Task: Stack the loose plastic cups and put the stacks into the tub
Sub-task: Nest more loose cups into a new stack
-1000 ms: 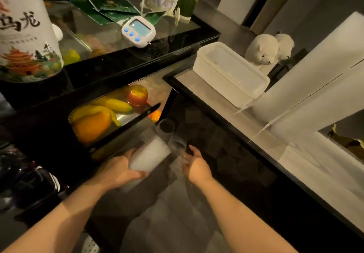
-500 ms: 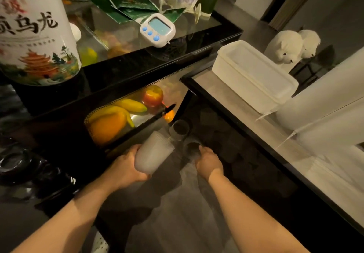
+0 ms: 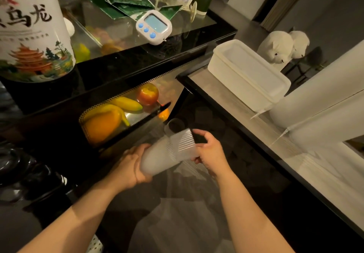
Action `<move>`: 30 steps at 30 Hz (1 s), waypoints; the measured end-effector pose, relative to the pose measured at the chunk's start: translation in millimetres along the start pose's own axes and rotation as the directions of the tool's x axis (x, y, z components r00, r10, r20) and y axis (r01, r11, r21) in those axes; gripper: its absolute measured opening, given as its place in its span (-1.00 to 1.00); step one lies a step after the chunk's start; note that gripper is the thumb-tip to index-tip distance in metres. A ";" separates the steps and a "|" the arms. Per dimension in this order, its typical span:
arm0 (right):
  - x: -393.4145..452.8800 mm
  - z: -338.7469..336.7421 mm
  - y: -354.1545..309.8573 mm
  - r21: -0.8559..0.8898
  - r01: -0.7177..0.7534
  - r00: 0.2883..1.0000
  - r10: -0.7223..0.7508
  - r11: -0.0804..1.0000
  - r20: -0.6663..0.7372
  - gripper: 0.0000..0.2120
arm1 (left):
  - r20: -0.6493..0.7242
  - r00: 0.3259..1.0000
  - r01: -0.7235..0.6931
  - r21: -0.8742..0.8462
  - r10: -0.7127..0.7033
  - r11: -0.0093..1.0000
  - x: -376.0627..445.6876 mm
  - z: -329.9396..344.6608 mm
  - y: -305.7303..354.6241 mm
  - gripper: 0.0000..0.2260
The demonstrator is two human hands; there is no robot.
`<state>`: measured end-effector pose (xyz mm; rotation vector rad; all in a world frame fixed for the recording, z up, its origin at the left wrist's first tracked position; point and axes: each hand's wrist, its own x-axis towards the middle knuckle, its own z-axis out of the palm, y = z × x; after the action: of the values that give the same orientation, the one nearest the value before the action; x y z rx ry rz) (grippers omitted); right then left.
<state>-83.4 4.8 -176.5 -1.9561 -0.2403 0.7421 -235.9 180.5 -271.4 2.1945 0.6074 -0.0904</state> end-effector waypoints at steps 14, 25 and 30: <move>11.0 41.1 28.1 -0.482 0.138 0.984 -0.174 0.865 -0.032 -0.68 | -0.053 0.999 -0.006 -0.017 0.005 1.000 -3.3 1.0 4.9 -0.08; 79.4 44.4 25.7 -0.571 0.140 0.988 -0.074 0.809 0.137 -0.65 | -0.108 0.986 0.123 -0.074 -0.130 0.990 -7.1 -3.7 -4.9 -0.13; 90.1 62.5 32.8 -0.701 0.126 0.981 0.017 0.702 0.193 -0.48 | -0.115 0.979 0.155 -0.101 -0.166 0.983 -14.5 -4.2 -11.8 -0.14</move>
<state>-53.7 76.6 -260.6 -2.5944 -0.8030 0.8730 -254.6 184.2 -273.2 2.0711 0.8415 -0.0118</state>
